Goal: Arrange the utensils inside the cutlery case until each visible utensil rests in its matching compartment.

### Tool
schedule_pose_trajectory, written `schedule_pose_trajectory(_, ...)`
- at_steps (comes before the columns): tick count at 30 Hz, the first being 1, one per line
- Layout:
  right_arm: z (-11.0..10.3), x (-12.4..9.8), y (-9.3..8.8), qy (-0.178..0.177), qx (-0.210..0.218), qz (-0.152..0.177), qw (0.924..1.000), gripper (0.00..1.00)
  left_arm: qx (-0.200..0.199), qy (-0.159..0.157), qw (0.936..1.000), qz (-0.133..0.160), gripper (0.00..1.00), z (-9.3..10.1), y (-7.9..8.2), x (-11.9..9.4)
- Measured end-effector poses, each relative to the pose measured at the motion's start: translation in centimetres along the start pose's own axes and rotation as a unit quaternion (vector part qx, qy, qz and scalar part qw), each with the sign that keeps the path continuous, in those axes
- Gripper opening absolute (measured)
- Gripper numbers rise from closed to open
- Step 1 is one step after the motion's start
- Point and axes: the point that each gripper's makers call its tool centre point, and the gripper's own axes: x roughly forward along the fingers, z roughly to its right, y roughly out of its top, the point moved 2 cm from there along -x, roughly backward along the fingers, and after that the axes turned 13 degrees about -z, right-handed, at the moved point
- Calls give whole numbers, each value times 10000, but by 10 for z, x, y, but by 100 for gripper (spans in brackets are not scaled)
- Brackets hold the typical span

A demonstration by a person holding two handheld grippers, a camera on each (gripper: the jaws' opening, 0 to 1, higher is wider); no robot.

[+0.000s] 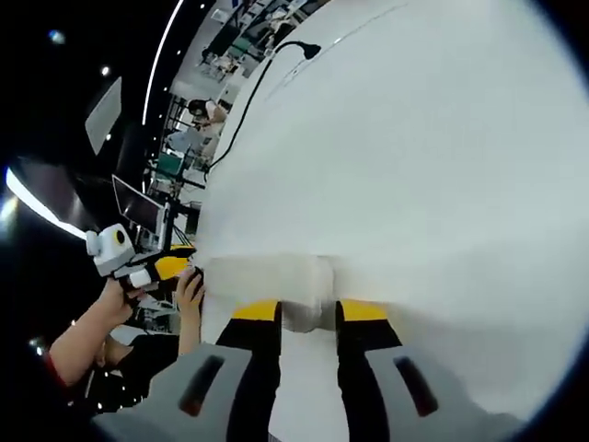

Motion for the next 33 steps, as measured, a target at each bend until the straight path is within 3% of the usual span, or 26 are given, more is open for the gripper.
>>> schedule_pose_trajectory(1, -2, -1, 0, 135, 180, 51, 9997, 25, -188, -80, 9998, -85, 33, 1, -6, 5)
schedule_pose_trajectory(4, -1, 0, -1, 124, 122, -10, 9998, 26, -622, -181, 9977, -203, 35, 1, -17, 10)
schedule_pose_trajectory(7, -3, 1, -3, 166, 99, -77, 9998, 26, -1249, -304, 9917, 18, 46, -2, -20, 10)
schedule_pose_trajectory(9, -3, 2, -3, 222, 132, -93, 9996, 26, -1436, -379, 9889, 43, 46, -8, -27, 10)
schedule_pose_trajectory(15, -2, 8, -1, 267, 29, -191, 9995, 23, -1738, -607, 9828, -152, 45, -5, -35, 13)
schedule_pose_trajectory(17, 0, 9, -1, 212, -166, -249, 9993, 21, -1663, -697, 9834, -220, 42, -2, -36, 16)
schedule_pose_trajectory(19, -1, 9, -2, 185, -253, -287, 9991, 20, -1759, -778, 9804, -426, 42, 1, -41, 21)
schedule_pose_trajectory(21, 0, 9, 1, 214, -150, -293, 9992, 19, -1950, -837, 9756, -559, 38, -1, -42, 24)
schedule_pose_trajectory(23, 0, 8, 4, 249, -57, -239, 9994, 20, -1990, -722, 9761, -497, 28, -9, -40, 23)
schedule_pose_trajectory(24, 1, 9, 6, 252, -20, -235, 9994, 21, -2013, -975, 9735, -483, 26, -5, -38, 22)
schedule_pose_trajectory(25, 0, 9, 7, 256, -39, -232, 9994, 21, -2281, -1196, 9645, -578, 23, -2, -39, 23)
schedule_pose_trajectory(26, 0, 11, 7, 219, -93, -289, 9993, 20, -2345, -1254, 9620, -628, 21, -2, -41, 24)
schedule_pose_trajectory(29, 1, 12, 9, 167, -83, -299, 9994, 19, -2114, -1267, 9669, -655, 23, -2, -43, 27)
schedule_pose_trajectory(31, 2, 12, 10, 150, -138, -318, 9993, 19, -2236, -1311, 9636, -654, 22, -3, -43, 28)
schedule_pose_trajectory(33, 1, 12, 12, 114, -104, -404, 9991, 18, -2069, -1279, 9678, -643, 21, -2, -43, 28)
